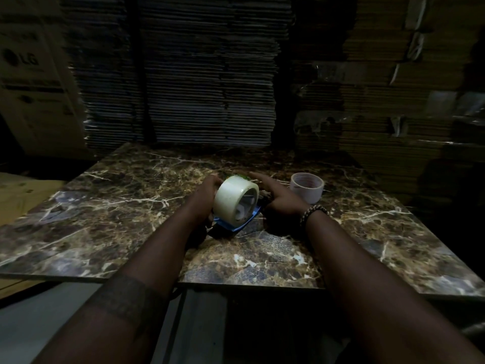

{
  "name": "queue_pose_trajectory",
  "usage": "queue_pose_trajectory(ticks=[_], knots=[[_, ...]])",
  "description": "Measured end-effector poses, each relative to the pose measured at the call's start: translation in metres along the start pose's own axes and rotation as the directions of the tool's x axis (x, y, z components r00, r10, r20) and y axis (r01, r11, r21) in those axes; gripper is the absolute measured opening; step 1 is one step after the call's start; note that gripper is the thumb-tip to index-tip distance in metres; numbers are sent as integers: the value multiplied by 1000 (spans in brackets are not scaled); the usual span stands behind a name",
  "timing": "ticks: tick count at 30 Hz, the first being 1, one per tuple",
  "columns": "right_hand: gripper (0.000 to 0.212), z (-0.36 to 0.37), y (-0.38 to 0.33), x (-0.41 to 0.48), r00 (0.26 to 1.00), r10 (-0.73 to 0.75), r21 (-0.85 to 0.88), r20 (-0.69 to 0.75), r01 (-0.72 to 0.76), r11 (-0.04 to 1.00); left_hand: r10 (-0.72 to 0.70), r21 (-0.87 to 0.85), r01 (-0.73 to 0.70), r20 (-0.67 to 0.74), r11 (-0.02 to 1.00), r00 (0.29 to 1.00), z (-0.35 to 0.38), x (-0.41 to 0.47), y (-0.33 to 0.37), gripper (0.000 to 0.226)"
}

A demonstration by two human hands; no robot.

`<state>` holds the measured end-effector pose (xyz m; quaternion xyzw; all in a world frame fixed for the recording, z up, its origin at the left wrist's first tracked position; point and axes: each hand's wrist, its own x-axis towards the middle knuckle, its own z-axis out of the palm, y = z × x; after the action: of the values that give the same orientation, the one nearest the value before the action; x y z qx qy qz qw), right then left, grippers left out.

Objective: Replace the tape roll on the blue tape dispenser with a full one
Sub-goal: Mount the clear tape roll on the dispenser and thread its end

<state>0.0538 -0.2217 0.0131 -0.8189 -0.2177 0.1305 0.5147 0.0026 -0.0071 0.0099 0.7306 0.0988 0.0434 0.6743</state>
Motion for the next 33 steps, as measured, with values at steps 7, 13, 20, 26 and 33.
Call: queue_pose_trajectory(ticks=[7,13,20,26,33], knots=[[83,-1,1,-7,997,6,-3,-74,-7,1000,120,87,-105,-189,991,975,-8,-2,8,44],[69,-1,8,-13,987,11,-15,-162,-14,1000,103,52,-94,-218,994,970,-10,-2,11,43],[57,1,13,-14,970,8,-208,-243,-60,976,95,-31,-104,-222,994,970,-11,3,6,38],[47,0,10,-16,959,11,-227,-284,-78,971,86,-76,-103,-206,992,975,-12,5,4,38],[50,-3,9,-13,951,9,-277,-308,-99,956,71,-110,-93,-189,990,979,-10,7,4,37]])
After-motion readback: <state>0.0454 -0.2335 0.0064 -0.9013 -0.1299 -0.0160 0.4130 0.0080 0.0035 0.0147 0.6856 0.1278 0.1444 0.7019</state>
